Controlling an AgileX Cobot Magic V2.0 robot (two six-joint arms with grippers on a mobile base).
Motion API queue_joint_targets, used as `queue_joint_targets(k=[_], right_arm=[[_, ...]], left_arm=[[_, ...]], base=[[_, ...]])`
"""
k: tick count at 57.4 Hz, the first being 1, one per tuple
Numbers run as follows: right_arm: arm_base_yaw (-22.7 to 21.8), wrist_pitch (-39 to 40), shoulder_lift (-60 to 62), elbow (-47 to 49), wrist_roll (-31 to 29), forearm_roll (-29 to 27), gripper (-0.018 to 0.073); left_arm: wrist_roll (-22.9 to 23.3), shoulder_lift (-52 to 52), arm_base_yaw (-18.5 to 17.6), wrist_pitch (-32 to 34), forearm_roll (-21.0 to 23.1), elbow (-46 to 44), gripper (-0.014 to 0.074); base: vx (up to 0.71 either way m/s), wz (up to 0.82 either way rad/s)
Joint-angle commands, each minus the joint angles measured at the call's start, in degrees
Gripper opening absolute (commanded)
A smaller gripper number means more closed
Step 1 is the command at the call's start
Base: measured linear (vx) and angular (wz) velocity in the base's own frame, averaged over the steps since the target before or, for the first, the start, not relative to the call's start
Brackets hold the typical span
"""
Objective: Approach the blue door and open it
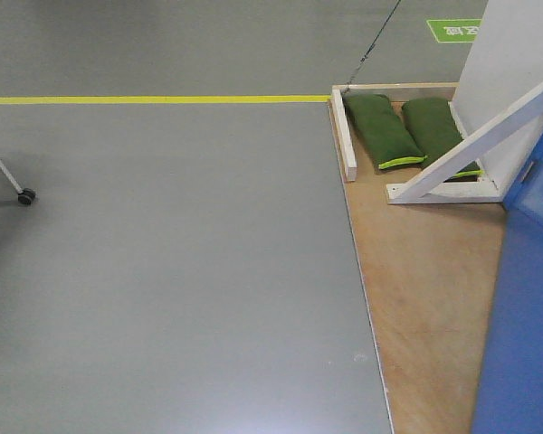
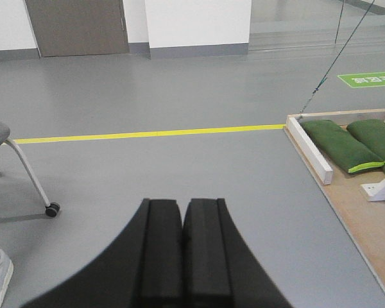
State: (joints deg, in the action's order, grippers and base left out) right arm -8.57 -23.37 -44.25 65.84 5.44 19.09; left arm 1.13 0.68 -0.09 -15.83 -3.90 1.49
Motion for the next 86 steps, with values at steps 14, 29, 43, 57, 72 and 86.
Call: queue_joint_targets(k=[14,29,43,57,72,86], right_arm=[[-9.1,5.3,1.1,2.0,-0.2,3.1,0.0012],[-20.7,10.5,1.5,2.0,-0.2,1.1,0.0012],[-29.9,20.4,3.1,2.0,-0.2,0.8,0.0012],[-37.8,28.6,4.0,2.0,-0.2,0.8,0.0012],[-50.0,28.0,1.0,1.9,-0.2,-1.8,0.0012],[-59.2,28.0,-3.8,1.9,-0.2,-9.0,0.0012]], left_arm=[[0.4,0.7,-0.4,4.9,0.1,-1.5,0.0073],[0.4,0.7,-0.4,4.9,0.1,-1.5,0.0073],[0.4,0.7,-0.4,4.9,0.1,-1.5,0.0073],[0.4,0.7,-0.4,4.9,0.1,-1.5,0.0073],[0.4,0.7,-0.4,4.9,0.1,-1.5,0.0073],[0.4,0.7,-0.4,4.9,0.1,-1.5,0.0073]], base=[[0.0,0.0],[0.0,0.0],[0.0,0.0],[0.0,0.0],[0.0,0.0],[0.0,0.0]])
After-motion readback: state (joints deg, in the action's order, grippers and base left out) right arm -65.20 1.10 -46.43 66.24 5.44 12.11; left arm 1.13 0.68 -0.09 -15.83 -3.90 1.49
